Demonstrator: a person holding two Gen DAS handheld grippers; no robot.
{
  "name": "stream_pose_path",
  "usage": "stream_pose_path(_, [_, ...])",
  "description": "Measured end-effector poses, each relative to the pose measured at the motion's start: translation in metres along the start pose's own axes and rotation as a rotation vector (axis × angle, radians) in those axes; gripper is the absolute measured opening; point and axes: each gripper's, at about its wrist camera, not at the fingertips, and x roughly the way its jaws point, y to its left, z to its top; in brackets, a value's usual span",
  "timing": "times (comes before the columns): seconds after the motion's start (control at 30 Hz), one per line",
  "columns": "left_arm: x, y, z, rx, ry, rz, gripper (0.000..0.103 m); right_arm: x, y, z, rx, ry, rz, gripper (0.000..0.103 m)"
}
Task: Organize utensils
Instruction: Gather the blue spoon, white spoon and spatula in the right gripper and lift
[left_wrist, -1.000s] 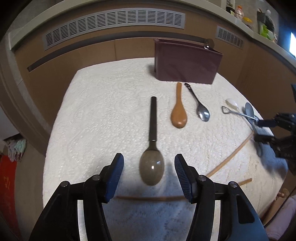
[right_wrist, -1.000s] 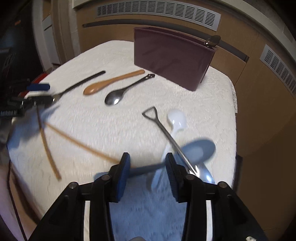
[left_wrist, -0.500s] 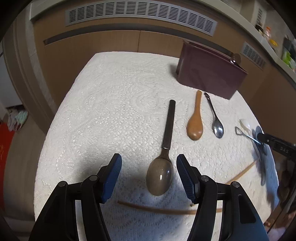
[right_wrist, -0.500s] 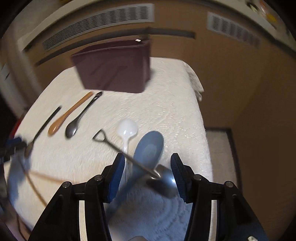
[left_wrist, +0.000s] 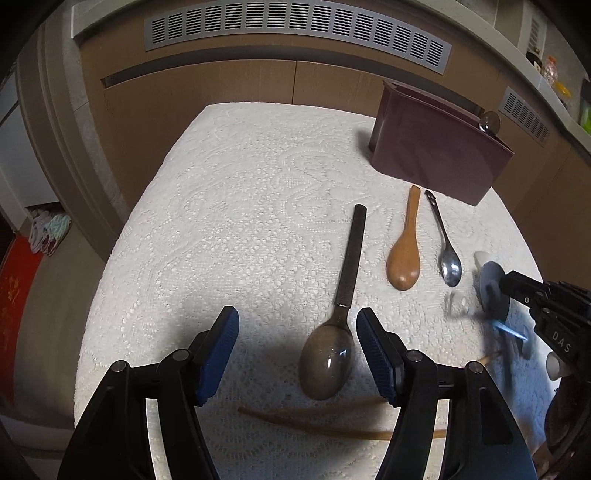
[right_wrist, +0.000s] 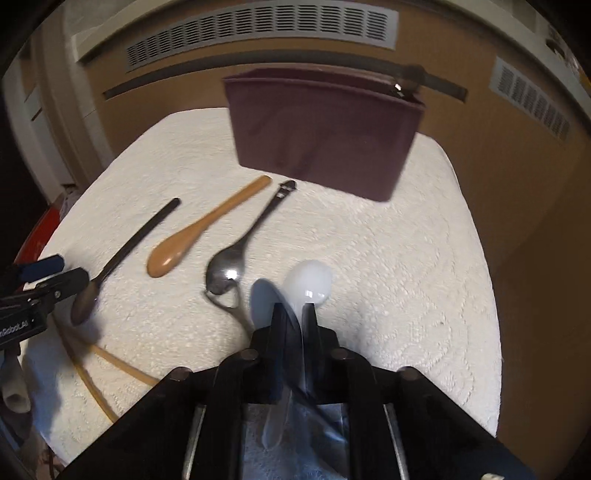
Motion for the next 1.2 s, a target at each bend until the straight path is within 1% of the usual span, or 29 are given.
stream_pose_path(0.2, [-0.002, 0.000, -0.003, -0.005, 0.010, -0.020, 0.067, -0.010, 0.000, 0.005, -0.012, -0.026, -0.008, 0.006])
stream_pose_path(0.43, [-0.006, 0.003, -0.011, -0.010, 0.019, -0.005, 0.067, -0.020, -0.003, -0.001, -0.016, -0.041, 0.005, 0.006])
stream_pose_path(0.57, [-0.011, 0.001, -0.015, 0.007, 0.008, 0.021, 0.068, -0.026, -0.002, -0.007, -0.026, -0.045, 0.032, 0.006])
stream_pose_path(0.7, [-0.015, -0.002, -0.017, 0.016, -0.002, 0.031, 0.069, -0.026, -0.003, -0.016, -0.040, -0.031, 0.035, 0.006])
stream_pose_path(0.77, [-0.018, -0.004, -0.017, 0.027, -0.011, 0.037, 0.071, -0.026, -0.005, -0.021, -0.042, -0.025, 0.033, 0.006])
stream_pose_path(0.83, [-0.019, -0.005, -0.017, 0.034, -0.015, 0.039, 0.072, -0.030, -0.009, -0.024, -0.031, -0.036, 0.025, 0.006])
stream_pose_path(1.03, [-0.018, -0.008, -0.017, 0.043, -0.014, 0.032, 0.073, -0.048, -0.027, -0.023, -0.020, -0.074, 0.023, 0.006])
stream_pose_path(1.13, [-0.017, -0.008, -0.018, 0.040, -0.011, 0.032, 0.073, -0.049, -0.026, -0.026, -0.049, -0.074, 0.048, 0.006])
stream_pose_path(1.2, [-0.016, -0.007, -0.017, 0.035, -0.010, 0.035, 0.073, -0.046, -0.021, -0.029, -0.063, -0.069, 0.050, 0.010])
